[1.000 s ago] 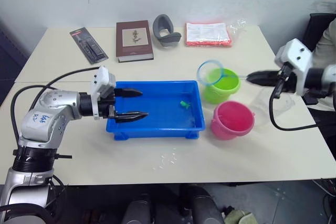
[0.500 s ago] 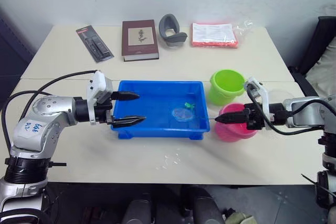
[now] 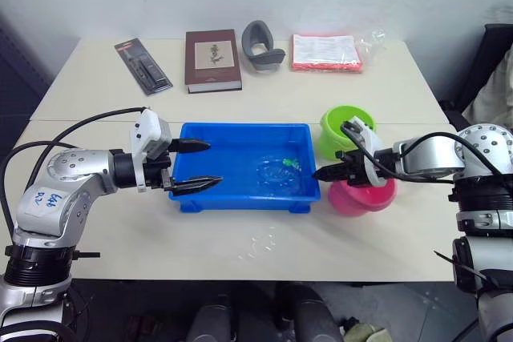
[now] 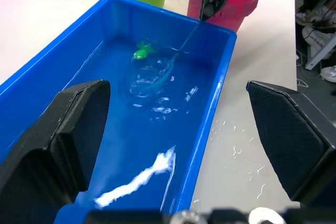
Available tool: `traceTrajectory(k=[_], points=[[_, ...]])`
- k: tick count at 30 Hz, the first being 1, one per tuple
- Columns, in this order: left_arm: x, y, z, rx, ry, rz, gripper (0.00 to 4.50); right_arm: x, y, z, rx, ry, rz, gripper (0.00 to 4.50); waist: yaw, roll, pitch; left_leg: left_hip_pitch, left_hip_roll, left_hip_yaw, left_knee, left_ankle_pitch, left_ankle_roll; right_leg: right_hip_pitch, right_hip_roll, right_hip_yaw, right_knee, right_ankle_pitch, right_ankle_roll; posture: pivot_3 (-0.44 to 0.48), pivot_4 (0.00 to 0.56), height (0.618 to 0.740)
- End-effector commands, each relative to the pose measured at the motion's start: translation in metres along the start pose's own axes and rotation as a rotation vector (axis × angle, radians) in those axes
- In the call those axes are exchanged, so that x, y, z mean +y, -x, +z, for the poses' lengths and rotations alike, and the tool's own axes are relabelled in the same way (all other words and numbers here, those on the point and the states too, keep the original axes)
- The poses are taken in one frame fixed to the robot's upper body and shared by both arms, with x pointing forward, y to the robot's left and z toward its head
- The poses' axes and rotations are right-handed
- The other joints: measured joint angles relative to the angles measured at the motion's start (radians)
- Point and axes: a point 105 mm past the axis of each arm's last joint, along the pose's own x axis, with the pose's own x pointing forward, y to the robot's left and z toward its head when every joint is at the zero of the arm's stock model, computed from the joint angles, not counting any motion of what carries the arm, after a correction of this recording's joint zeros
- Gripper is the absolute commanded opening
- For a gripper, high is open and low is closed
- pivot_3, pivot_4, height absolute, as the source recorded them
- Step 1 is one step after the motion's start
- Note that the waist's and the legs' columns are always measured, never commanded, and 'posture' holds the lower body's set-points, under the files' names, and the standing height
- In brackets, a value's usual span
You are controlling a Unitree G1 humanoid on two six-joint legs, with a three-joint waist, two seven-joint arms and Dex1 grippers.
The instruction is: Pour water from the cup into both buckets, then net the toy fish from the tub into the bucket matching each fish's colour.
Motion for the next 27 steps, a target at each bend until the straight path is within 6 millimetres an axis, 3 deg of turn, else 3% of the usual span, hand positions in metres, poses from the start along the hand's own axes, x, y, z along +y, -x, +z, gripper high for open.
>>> traceTrajectory(k=[1,7,9,13,18,22,27], points=[[-0.001,0.002,0.011,-0.030,-0.055,0.002,4.47,-0.001,0.013,0.014,-0.108,0.027,-0.081,0.00,0.001,0.000,0.000,-0.001,0.000,-0.001,0.000,0.000,0.000,0.000,0.000,0.000,-0.001,0.000,0.000,0.000,0.150,0.740],[0.003,0.001,0.014,-0.030,-0.075,-0.007,4.47,0.026,0.030,0.009,-0.182,0.278,-0.115,0.00,0.002,0.000,0.000,-0.005,0.000,-0.003,0.000,-0.001,0.002,-0.001,-0.001,-0.002,-0.004,0.001,0.002,0.000,0.150,0.740],[0.004,-0.001,0.014,-0.027,-0.080,-0.016,4.47,0.025,0.032,0.004,-0.190,0.257,-0.101,0.00,0.000,0.000,0.000,-0.006,0.000,-0.003,0.000,-0.001,0.002,-0.002,-0.001,-0.003,-0.004,0.001,0.002,0.000,0.150,0.740],[0.007,-0.007,0.017,-0.032,-0.093,-0.041,4.47,0.028,0.039,-0.005,-0.201,0.498,-0.175,0.00,0.001,0.000,0.000,-0.009,0.000,-0.003,0.000,0.000,0.003,-0.003,-0.001,-0.003,-0.005,0.001,0.003,0.000,0.150,0.740],[0.007,-0.012,0.021,-0.042,-0.103,-0.066,4.47,0.024,0.043,-0.001,-0.294,0.797,-0.191,0.00,0.001,0.000,0.000,-0.014,-0.001,-0.002,0.001,0.000,0.004,-0.010,0.000,-0.002,-0.004,0.002,0.004,0.000,0.150,0.740],[0.008,-0.015,0.022,-0.052,-0.097,-0.083,4.47,0.023,0.053,0.004,-0.388,0.833,-0.143,0.00,0.002,0.000,0.000,-0.014,-0.001,0.000,0.001,0.000,0.004,-0.010,0.000,-0.001,-0.004,0.003,0.005,0.000,0.150,0.740],[0.010,-0.031,0.042,-0.142,-0.108,-0.113,4.47,0.009,0.089,0.012,-0.509,0.751,-0.206,0.00,0.011,0.000,0.000,-0.014,-0.001,0.000,0.001,0.000,0.004,-0.010,0.000,-0.001,-0.003,0.003,0.005,0.000,0.150,0.740]])
